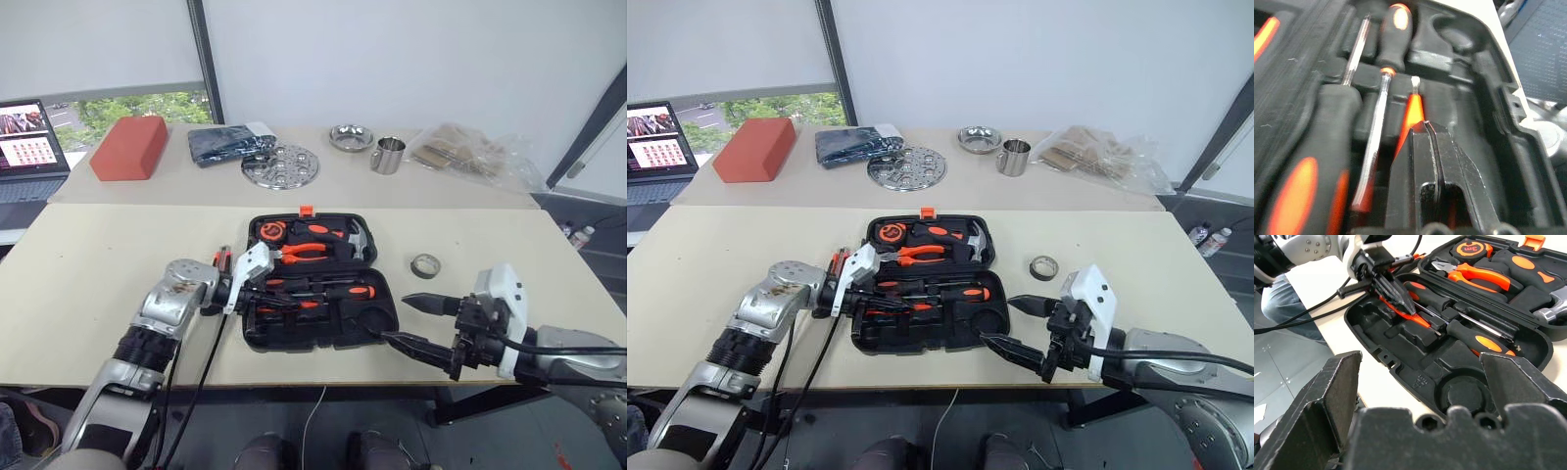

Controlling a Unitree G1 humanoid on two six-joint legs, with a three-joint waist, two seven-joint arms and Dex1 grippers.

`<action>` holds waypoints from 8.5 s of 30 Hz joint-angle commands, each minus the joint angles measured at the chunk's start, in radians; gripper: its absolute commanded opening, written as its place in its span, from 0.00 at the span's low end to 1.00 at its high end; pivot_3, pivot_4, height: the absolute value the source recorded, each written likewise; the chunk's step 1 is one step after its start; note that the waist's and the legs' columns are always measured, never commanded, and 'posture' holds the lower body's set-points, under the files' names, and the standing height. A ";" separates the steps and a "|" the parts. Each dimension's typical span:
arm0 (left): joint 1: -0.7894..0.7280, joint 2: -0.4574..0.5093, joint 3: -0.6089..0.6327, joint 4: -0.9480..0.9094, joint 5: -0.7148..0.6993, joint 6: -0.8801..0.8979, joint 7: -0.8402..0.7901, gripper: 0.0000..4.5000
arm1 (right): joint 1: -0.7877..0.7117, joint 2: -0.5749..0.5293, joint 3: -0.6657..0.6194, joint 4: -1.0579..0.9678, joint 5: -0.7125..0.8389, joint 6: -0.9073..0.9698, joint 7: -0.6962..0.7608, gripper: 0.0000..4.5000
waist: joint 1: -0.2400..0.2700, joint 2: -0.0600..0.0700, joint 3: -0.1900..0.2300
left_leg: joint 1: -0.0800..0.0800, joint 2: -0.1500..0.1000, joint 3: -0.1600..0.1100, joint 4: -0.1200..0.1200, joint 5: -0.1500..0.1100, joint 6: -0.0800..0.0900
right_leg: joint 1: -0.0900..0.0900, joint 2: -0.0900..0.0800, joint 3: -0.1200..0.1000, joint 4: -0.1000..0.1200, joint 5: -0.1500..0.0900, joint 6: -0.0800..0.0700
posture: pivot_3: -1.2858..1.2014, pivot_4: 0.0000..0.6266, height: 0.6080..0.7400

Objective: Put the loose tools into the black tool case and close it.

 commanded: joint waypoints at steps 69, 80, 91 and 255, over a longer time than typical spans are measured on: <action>-0.247 0.263 -0.204 -0.291 -0.139 0.357 -0.180 0.33 | -0.103 -0.046 0.082 -0.065 -0.023 -0.024 0.068 1.00 | 0.018 -0.002 0.004 | -0.006 -0.002 0.004 -0.007 0.008 -0.010 | -0.010 0.005 0.000 0.004 -0.007 0.003 | 0.52 0.24 0.95; -0.301 0.083 -0.323 -0.142 -0.034 0.431 -0.086 0.58 | -0.001 -0.033 0.046 -0.122 -0.019 -0.038 -0.017 1.00 | 0.010 -0.002 0.004 | -0.005 0.000 0.003 -0.004 0.006 -0.006 | -0.010 0.007 0.002 0.005 -0.007 0.002 | 0.52 0.24 0.95; -0.276 0.136 -0.152 -0.184 -0.176 0.455 -0.141 0.81 | 0.054 -0.023 0.053 -0.119 -0.047 -0.069 -0.013 1.00 | 0.012 -0.002 0.004 | -0.010 0.000 0.000 0.002 0.004 -0.002 | -0.011 0.004 0.002 0.006 -0.005 0.005 | 0.52 0.24 0.95; 0.049 0.246 0.107 0.026 0.034 -0.044 0.124 0.01 | -0.547 0.054 0.475 0.802 -0.732 -0.389 0.322 0.00 | -0.004 0.010 0.009 | -0.006 -0.002 0.001 0.000 0.003 -0.001 | -0.004 0.002 0.001 0.003 -0.002 0.001 | 0.52 0.24 0.95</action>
